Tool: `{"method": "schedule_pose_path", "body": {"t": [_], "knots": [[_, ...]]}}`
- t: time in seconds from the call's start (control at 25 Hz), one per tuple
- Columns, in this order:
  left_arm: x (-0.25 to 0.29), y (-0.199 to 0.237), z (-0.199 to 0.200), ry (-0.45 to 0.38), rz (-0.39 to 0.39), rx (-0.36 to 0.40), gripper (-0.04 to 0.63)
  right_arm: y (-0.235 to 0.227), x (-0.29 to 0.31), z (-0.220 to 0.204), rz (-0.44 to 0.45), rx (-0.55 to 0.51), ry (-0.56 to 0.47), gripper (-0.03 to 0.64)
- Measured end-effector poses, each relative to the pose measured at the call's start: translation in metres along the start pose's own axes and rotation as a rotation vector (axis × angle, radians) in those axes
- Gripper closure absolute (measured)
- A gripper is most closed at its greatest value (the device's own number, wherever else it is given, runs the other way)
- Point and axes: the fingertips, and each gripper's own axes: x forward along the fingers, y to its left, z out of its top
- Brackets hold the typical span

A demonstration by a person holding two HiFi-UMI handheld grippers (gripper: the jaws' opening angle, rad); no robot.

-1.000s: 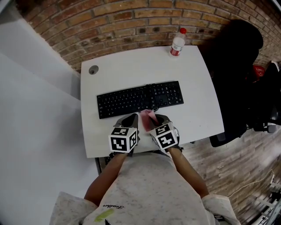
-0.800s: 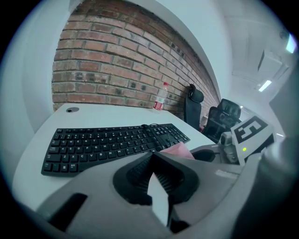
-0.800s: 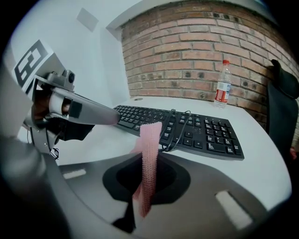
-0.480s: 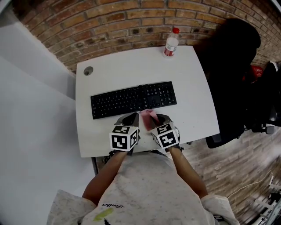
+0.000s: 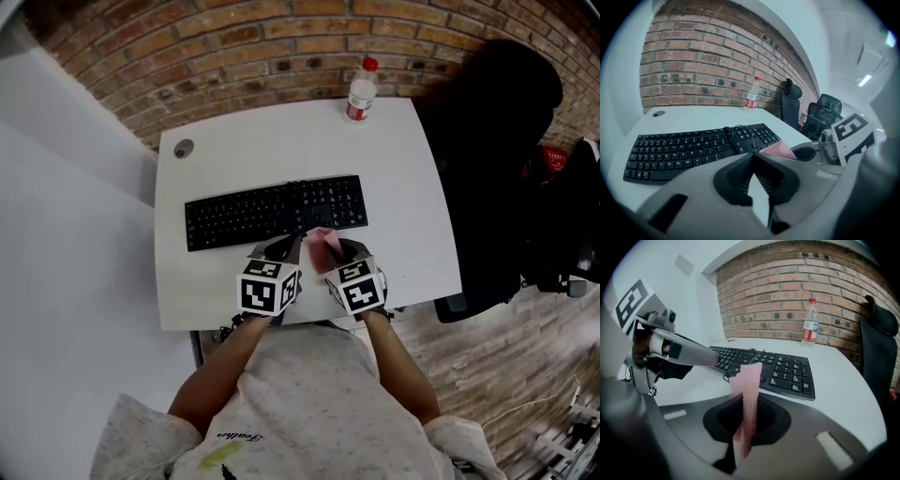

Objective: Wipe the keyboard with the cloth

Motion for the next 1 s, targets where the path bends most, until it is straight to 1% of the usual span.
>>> {"method": "schedule_pose_path", "body": {"t": [0.36,0.68,1.0], "knots": [[0.025,-0.023,0.005,0.012,-0.009,-0.003,0.606,-0.027,-0.009,-0.009,0.012,-0.029,0.017,0.592],[0.043,-0.042,0.006,0.012,-0.029,-0.018,0.606,-0.055,-0.02,-0.013,-0.008,-0.049,0.02,0.592],[0.052,-0.048,0.011,-0.012,-0.031,-0.029,0.606,-0.083,-0.032,-0.024,-0.039,-0.065,0.039,0.592]]}}
